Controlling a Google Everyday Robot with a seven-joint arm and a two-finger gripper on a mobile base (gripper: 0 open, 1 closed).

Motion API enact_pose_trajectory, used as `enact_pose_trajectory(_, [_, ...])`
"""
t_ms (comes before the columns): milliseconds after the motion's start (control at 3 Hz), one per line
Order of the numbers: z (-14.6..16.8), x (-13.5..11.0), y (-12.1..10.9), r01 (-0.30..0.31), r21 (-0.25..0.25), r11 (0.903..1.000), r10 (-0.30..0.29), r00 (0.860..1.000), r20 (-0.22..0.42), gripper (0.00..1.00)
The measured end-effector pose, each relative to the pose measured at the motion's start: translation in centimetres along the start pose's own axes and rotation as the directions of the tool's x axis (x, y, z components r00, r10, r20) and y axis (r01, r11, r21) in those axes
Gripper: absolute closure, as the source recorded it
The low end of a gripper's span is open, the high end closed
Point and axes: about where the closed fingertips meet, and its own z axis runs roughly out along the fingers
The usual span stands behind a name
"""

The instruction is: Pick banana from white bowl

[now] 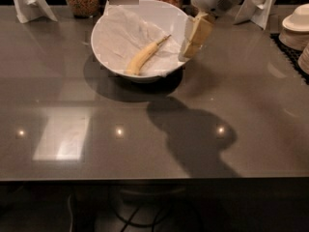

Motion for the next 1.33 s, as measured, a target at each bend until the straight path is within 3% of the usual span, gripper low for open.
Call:
enact_pose_trajectory(333, [0.0, 0.0, 0.0, 0.001, 0.000, 1.0000, -0.001, 1.000, 0.000, 0.00])
enact_pose_trajectory(667, [1.5, -0.1, -0.6, 0.071, -0.005, 0.9975, -0.071, 0.997, -0.014, 0.00])
enact_pose_trajectory(1000, [4.1, 0.3, -2.1, 0.197, 0.013, 0.9804, -0.196, 0.980, -0.039, 0.00])
enact_pose_trajectory(1333, [7.5, 1.2, -4.4, 0.355, 0.030, 0.9345, -0.353, 0.934, -0.046, 0.00])
